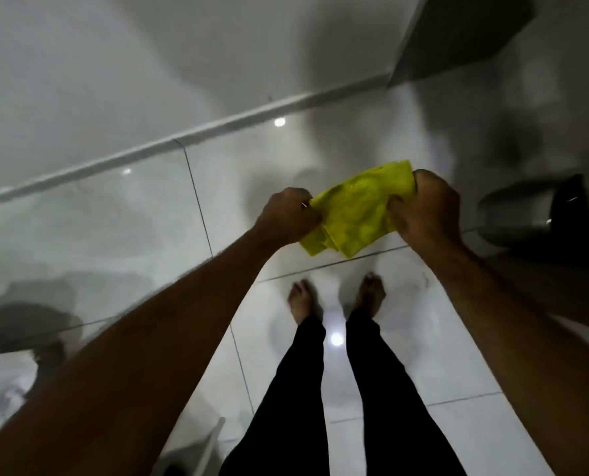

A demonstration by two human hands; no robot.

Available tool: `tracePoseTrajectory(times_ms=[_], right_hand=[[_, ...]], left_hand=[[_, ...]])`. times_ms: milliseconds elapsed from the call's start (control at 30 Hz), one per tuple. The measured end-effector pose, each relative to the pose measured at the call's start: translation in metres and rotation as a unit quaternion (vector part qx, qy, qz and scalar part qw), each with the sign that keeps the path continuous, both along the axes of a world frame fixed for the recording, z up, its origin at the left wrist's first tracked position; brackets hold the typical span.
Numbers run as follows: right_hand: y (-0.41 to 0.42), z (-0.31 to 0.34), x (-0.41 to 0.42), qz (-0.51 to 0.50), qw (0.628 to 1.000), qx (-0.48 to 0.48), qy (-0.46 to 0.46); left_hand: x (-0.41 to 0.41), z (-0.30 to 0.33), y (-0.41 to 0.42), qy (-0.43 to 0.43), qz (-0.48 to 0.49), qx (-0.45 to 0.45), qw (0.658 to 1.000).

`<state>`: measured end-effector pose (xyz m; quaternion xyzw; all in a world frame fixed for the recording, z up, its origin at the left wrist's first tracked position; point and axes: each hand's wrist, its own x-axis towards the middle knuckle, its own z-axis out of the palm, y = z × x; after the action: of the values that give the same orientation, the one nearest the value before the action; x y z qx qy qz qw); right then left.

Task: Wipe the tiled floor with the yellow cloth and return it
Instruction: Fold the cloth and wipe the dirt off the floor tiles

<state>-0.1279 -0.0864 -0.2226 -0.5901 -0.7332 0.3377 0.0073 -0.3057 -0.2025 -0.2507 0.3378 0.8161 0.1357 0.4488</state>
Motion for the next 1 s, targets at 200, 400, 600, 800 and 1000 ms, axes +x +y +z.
tracePoseTrajectory(times_ms=[200, 400, 600, 800, 1000], right_hand=[[-0.013, -0.239, 0.027, -0.001, 0.997, -0.041, -0.064], [-0.020, -0.428, 0.041, 0.036, 0.987, -0.096, -0.121], [-0.022, -0.514, 0.040, 0.053, 0.981, -0.103, -0.157], [-0.021, -0.543, 0.039, -0.051, 0.982, 0.042, -0.179], [-0.081, -0.574, -0.007, -0.211, 0.965, -0.062, -0.143]], left_hand=[[0.039, -0.252, -0.011, -0.001, -0.014, -0.063, 0.998], [0.067, -0.439, -0.023, 0.018, -0.074, -0.099, 0.992], [0.067, -0.506, -0.035, 0.037, -0.060, -0.058, 0.996], [0.010, -0.520, -0.070, 0.226, -0.201, 0.040, 0.952], [-0.047, -0.554, -0.095, 0.216, -0.276, -0.080, 0.933]])
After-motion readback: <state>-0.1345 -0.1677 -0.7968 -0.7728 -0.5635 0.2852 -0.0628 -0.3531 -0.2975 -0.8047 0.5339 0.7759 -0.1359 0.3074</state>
